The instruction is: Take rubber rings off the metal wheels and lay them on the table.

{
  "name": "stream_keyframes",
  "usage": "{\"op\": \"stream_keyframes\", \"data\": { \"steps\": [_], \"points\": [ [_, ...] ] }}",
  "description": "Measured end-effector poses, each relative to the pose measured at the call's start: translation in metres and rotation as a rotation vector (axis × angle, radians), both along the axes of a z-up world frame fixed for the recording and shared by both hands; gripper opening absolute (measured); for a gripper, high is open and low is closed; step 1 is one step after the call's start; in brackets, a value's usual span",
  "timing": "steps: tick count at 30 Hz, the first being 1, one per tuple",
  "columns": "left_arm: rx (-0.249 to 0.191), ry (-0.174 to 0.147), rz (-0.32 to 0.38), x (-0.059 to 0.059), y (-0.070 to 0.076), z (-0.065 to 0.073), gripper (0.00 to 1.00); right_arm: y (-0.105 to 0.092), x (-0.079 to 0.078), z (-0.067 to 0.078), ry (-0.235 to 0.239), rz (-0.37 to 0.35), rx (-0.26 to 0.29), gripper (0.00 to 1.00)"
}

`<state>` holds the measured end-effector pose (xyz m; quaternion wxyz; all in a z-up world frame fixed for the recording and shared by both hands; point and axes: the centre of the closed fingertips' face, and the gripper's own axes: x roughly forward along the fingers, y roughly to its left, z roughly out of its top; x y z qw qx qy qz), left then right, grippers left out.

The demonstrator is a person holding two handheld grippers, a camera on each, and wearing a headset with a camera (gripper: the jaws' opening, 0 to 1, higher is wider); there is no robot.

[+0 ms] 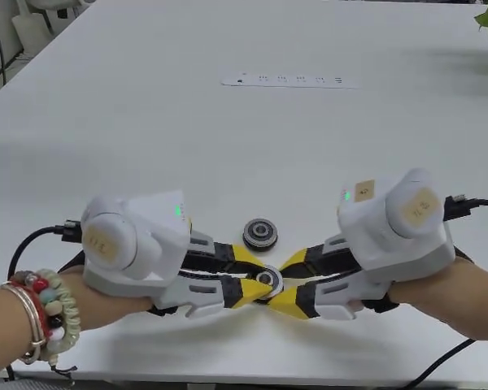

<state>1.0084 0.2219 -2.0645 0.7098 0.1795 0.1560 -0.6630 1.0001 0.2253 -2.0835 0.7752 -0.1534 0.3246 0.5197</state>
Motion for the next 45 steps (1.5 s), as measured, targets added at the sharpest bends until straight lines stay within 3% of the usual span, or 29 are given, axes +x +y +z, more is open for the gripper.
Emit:
{"op": "stream_keyframes", "data": {
  "steps": [4,5,8,11,15,26,37,45],
  "points": [
    [-0.001,-0.004,0.003,0.0,0.0,0.0,0.09,-0.003,-0.001,-0.001,0.006,0.001,-0.006,0.16],
    [-0.001,-0.004,0.006,0.0,0.0,0.0,0.09,-0.006,-0.002,-0.003,0.003,0.013,-0.035,0.12],
    [-0.001,-0.003,0.007,0.0,0.001,0.001,0.09,-0.006,-0.002,-0.003,0.0,0.014,-0.032,0.03],
    [0.0,-0.005,0.003,-0.001,0.001,0.001,0.09,-0.006,-0.002,-0.003,0.003,0.012,-0.034,0.04],
    [0.0,-0.006,0.002,-0.001,0.001,0.001,0.09,-0.003,-0.002,0.0,0.013,-0.003,-0.011,0.18],
    [-0.016,-0.002,-0.001,-0.002,0.001,0.002,0.09,0.01,0.004,-0.001,-0.014,-0.025,0.009,0.29],
    [-0.02,-0.002,-0.003,-0.002,0.001,0.002,0.09,0.009,0.003,0.001,-0.027,0.002,0.007,0.24],
    [-0.018,-0.005,-0.008,-0.002,0.001,0.002,0.09,0.007,0.002,0.001,-0.011,0.003,0.011,0.23]
  ]
}}
